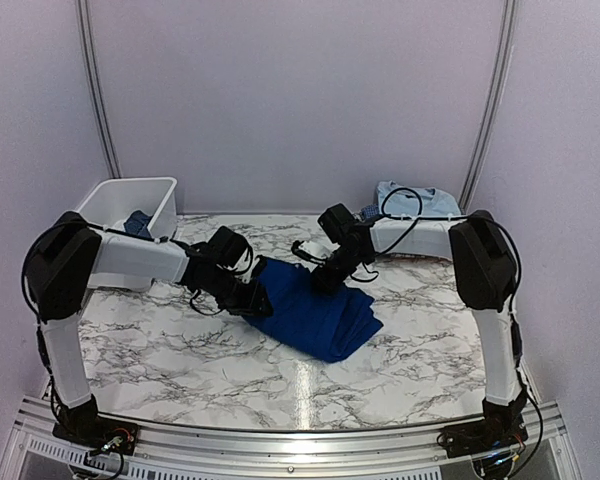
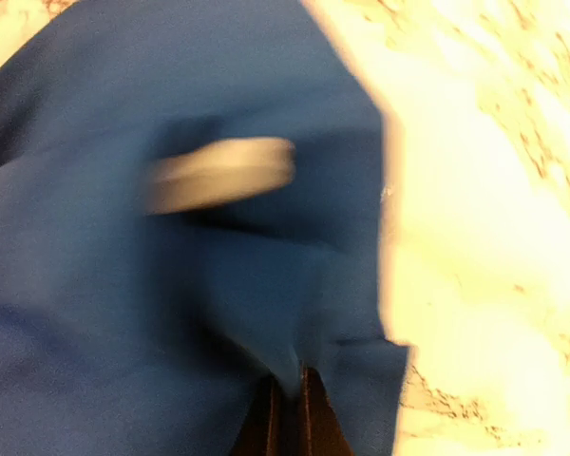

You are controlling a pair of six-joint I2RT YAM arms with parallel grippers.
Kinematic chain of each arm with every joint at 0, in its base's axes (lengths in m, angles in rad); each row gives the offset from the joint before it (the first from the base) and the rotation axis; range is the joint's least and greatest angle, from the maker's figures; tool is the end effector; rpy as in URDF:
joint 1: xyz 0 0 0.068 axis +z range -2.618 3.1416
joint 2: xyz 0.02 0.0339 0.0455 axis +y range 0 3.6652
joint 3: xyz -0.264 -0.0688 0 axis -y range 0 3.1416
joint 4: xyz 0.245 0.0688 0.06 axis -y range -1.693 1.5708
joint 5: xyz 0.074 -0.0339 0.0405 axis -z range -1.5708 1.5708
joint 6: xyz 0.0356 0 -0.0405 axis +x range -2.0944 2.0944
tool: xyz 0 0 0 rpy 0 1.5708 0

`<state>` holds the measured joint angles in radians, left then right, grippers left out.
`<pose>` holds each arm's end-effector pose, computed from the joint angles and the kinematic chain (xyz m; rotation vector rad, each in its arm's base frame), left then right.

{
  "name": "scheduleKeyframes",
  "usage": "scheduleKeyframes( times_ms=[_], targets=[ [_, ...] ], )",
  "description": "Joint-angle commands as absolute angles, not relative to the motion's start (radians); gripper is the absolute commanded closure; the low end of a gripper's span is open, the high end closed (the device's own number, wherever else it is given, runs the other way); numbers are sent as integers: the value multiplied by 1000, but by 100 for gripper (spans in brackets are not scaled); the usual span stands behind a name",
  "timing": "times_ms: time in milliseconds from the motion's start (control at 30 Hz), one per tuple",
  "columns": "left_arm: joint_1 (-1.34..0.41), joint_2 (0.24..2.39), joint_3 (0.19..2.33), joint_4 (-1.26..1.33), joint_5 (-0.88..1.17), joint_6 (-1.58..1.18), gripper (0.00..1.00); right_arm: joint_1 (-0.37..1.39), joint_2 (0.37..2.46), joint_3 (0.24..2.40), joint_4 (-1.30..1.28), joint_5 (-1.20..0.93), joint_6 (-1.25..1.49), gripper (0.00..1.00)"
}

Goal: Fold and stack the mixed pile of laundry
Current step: Rotate the square-folded skirt at the center of the board.

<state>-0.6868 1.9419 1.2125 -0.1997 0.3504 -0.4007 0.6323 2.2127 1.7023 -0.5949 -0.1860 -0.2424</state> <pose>0.3036 -0.2648 0.1549 0.5301 2.5912 -0.8539 0.3753 0.2831 0.1602 -1.1963 2.4178 0.3706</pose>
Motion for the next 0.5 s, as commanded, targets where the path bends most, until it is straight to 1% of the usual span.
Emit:
scheduleKeyframes(
  times_ms=[0, 67, 167, 233, 267, 367, 467],
  targets=[
    [-814, 1815, 976, -103, 395, -663, 62, 666, 2241, 1738, -596, -195, -331, 93],
    [-853, 1761, 929, -77, 401, -727, 61, 688, 2227, 1757, -596, -210, -337, 87],
    [-849, 1667, 906, -118, 342, -766, 46, 700, 2180, 1818, -615, -155, -298, 69],
    [-820, 1614, 909, -164, 289, -771, 34, 690, 2143, 1887, -676, -109, -248, 57],
    [-799, 1594, 909, -174, 281, -774, 32, 682, 2118, 1917, -703, -106, -217, 50],
    [-763, 1557, 936, -188, 274, -770, 26, 648, 2007, 1857, -723, -194, -105, 41],
    [-761, 1581, 1011, -220, 272, -737, 25, 629, 1882, 1689, -659, -380, 23, 41]
  ],
)
